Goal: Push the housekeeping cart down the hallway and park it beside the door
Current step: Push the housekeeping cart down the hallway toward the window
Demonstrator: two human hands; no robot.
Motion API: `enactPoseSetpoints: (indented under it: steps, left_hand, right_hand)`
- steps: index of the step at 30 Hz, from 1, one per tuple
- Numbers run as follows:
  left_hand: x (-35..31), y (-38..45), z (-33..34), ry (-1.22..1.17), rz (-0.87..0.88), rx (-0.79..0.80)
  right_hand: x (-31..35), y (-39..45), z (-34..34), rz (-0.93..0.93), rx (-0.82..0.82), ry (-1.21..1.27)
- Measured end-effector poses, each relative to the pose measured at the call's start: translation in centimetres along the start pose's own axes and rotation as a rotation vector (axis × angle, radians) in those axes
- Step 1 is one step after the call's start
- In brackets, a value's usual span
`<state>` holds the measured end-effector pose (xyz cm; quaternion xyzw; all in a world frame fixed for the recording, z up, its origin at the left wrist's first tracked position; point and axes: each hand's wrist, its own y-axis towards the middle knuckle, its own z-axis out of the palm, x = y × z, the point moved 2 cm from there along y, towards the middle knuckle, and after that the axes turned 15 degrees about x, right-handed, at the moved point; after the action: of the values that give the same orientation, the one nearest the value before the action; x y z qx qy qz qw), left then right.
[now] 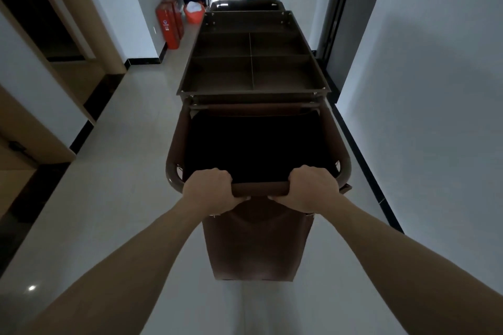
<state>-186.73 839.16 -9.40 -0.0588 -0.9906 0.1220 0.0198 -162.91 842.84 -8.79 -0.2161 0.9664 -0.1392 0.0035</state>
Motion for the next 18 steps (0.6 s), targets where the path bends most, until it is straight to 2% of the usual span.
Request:
enactPoseSetpoints:
  steps: [18]
  left_hand:
    - [6.3,23.1,-6.0,-0.009,-0.064,0.039]
  right_hand:
    - [-7.3,23.6,-6.1,-0.054,-0.016,0.019]
